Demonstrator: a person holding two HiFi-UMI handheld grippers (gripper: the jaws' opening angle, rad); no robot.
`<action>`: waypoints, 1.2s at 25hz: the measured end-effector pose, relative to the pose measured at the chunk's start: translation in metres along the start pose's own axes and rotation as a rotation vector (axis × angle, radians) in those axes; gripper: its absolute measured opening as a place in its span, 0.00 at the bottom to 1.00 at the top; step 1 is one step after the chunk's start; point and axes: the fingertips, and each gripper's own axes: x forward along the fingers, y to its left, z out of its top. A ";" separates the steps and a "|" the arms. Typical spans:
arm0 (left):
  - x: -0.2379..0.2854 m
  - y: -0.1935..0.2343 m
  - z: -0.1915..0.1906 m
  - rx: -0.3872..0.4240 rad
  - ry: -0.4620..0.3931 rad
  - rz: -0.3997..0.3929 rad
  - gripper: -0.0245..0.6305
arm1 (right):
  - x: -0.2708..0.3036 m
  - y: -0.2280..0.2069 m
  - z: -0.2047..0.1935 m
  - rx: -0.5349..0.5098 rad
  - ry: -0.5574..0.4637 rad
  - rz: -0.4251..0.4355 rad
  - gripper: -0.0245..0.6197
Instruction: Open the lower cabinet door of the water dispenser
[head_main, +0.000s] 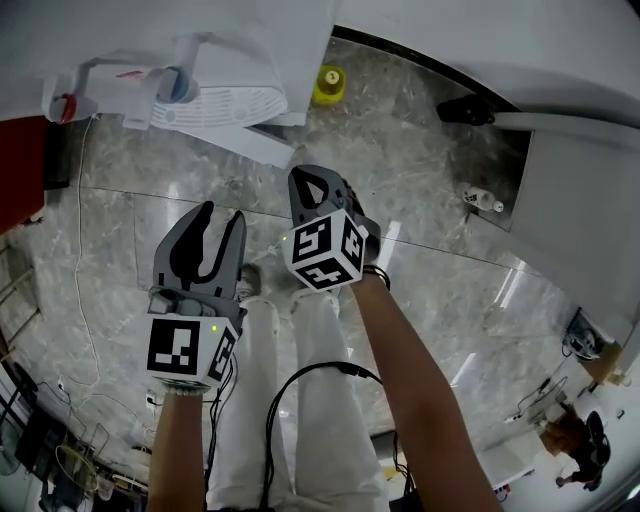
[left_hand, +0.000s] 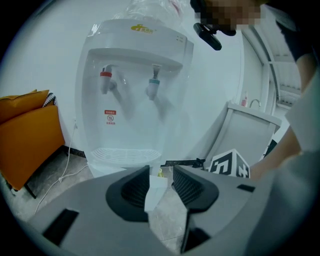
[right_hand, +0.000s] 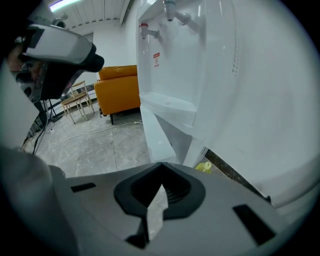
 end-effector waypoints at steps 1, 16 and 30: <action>0.003 -0.001 0.000 -0.010 0.001 0.004 0.28 | -0.004 -0.003 0.001 0.007 -0.007 -0.007 0.04; 0.068 -0.016 -0.028 -0.163 0.076 0.129 0.31 | -0.075 -0.056 -0.011 0.125 -0.081 -0.077 0.04; 0.117 -0.009 -0.070 -0.501 0.154 0.315 0.45 | -0.100 -0.088 -0.014 0.151 -0.133 -0.070 0.04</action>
